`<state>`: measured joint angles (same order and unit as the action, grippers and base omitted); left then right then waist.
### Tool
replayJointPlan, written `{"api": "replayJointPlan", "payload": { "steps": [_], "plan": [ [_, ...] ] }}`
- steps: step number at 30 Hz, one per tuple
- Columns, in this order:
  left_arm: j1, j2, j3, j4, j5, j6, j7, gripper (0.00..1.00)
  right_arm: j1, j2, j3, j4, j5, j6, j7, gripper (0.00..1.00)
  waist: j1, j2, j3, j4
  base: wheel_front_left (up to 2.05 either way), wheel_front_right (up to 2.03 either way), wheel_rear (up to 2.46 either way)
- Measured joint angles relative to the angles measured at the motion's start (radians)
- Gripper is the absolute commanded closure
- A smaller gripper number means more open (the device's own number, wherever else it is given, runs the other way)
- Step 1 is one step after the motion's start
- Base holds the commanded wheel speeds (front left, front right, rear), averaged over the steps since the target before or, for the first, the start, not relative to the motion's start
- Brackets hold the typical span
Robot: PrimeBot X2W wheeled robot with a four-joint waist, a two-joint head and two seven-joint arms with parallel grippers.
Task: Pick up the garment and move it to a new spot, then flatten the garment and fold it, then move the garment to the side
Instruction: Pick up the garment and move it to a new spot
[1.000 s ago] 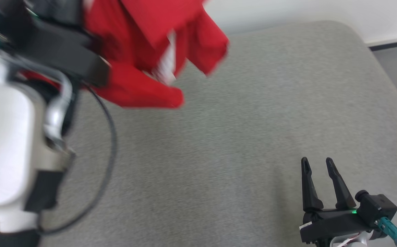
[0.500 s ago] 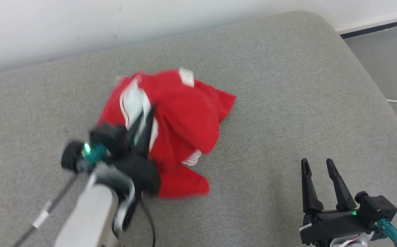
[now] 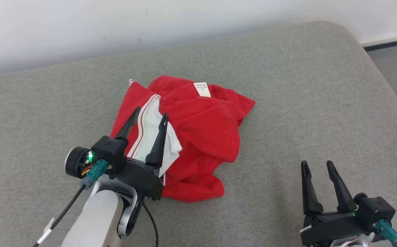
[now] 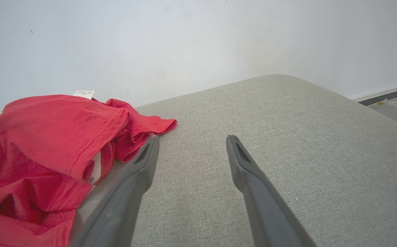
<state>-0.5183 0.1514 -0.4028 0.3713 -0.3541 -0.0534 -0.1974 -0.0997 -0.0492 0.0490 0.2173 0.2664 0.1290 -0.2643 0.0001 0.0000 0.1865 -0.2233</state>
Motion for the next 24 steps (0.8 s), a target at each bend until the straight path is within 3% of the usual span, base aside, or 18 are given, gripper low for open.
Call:
{"api": "replayJointPlan", "payload": {
  "steps": [9, 17, 20, 24],
  "plan": [
    [0.126, 0.055, 0.067, -0.147, 0.010, 0.058, -0.057, 0.00, 0.041, 0.000, -0.023, -0.023, -0.024, 0.000, 0.000, 0.00, -0.0001, 0.0000, -0.063, 0.068, 0.00, 0.00, 0.00],
    [0.331, 0.100, 0.221, -0.313, 0.019, 0.115, -0.065, 0.00, 0.078, 0.000, -0.038, -0.041, -0.034, 0.000, 0.000, 0.00, -0.0002, 0.0000, -0.106, 0.127, 0.00, 0.00, 0.00],
    [0.419, 0.094, 0.279, -0.362, 0.037, 0.115, -0.065, 0.00, 0.086, 0.000, -0.040, -0.044, -0.039, 0.000, 0.000, 0.00, -0.0002, 0.0000, -0.116, 0.149, 0.00, 0.00, 0.00],
    [0.506, 0.084, 0.328, -0.387, 0.048, 0.080, -0.065, 0.00, 0.093, 0.000, -0.046, -0.046, -0.043, 0.000, 0.000, 0.00, -0.0002, 0.0001, -0.127, 0.177, 0.00, 0.00, 0.00]
  ]
}}
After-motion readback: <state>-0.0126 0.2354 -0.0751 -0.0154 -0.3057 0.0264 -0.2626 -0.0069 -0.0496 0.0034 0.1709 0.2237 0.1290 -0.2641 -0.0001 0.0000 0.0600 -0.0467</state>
